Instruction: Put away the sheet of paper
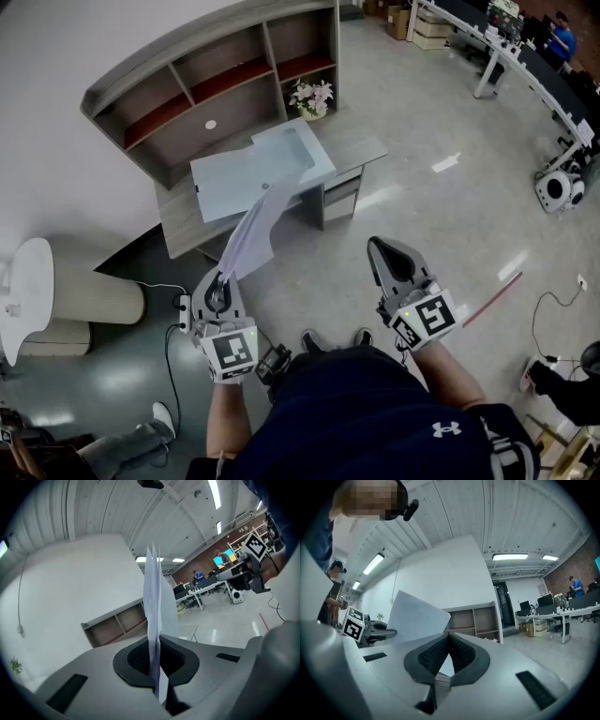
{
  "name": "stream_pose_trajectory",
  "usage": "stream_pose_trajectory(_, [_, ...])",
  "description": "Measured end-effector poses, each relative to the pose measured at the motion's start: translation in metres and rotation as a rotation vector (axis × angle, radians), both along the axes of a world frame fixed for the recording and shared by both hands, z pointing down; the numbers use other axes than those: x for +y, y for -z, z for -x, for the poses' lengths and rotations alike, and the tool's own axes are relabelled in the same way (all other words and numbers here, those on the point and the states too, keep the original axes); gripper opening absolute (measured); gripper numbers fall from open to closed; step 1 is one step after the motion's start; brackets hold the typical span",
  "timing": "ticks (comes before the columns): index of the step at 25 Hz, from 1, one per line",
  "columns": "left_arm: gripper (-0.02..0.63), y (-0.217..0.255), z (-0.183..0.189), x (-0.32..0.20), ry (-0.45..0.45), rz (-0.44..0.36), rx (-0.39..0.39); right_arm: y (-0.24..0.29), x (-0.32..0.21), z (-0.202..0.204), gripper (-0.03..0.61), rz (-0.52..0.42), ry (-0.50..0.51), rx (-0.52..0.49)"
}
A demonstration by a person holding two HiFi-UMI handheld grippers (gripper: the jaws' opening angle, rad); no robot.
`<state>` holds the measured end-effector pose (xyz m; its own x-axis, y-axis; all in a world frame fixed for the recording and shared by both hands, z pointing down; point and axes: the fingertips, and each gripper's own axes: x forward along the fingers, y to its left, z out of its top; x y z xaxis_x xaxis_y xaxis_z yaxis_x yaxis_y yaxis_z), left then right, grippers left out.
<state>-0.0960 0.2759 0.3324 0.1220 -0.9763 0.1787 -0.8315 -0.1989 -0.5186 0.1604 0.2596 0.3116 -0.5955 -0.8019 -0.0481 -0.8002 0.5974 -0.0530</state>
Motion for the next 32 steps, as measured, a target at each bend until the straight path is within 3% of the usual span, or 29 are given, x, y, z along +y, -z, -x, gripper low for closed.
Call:
stream_pose_trajectory(8, [0.015,-0.001,0.011,0.007,0.015,0.003,0.015,0.000,0.007,0.005,0.005,0.004,0.006,0.018])
stream_pose_trajectory(17, [0.015,-0.005,0.031,0.003,-0.002,0.008,0.010,0.000,0.003,0.026,0.005,0.002,0.002,-0.033])
stream_pose_trajectory(23, [0.015,-0.017,0.057,-0.007,-0.022,-0.003,-0.056,-0.010,-0.002,0.054,0.005,0.026,-0.043,-0.009])
stream_pose_trajectory(32, [0.015,-0.036,0.072,-0.024,-0.077,0.034,0.023,-0.025,-0.001,0.073,0.005,0.082,-0.076,0.036])
